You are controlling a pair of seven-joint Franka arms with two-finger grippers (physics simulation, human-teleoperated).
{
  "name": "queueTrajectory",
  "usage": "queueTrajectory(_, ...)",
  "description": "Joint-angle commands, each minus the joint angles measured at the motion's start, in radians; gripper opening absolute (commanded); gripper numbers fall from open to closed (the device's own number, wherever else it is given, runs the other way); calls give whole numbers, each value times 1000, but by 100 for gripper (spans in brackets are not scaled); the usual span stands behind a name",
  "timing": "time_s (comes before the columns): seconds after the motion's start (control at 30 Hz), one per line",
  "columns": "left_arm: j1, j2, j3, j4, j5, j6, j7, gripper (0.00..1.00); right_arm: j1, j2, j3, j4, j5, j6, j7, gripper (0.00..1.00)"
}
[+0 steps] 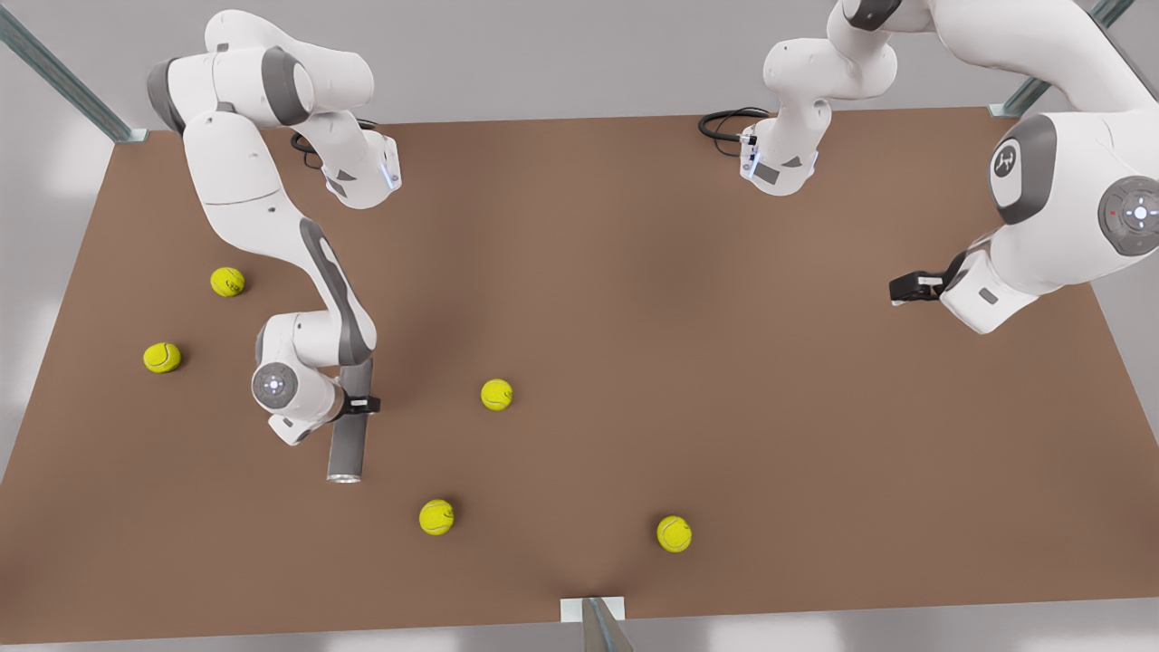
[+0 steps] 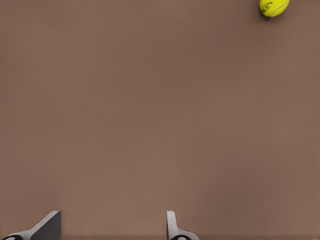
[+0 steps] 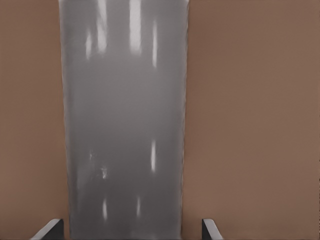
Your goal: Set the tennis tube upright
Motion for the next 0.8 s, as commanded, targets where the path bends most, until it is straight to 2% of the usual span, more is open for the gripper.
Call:
queueTrajectory(0.0,0,0,0,0,0,0,0,100,0,2,0,0,3,0,0,100)
queueTrajectory(0.23,2,5,0,0,0,0,0,100,1,13,0,2,12,0,0,100)
queueTrajectory(0.3,0,6,0,0,0,0,-2,100,1,13,0,2,12,0,-2,93)
queueTrajectory(0.47,0,8,0,0,-1,-2,0,100,1,13,0,2,13,0,-2,87)
queueTrajectory(0.77,2,14,0,-2,-1,-2,0,100,0,23,0,18,15,0,-2,89)
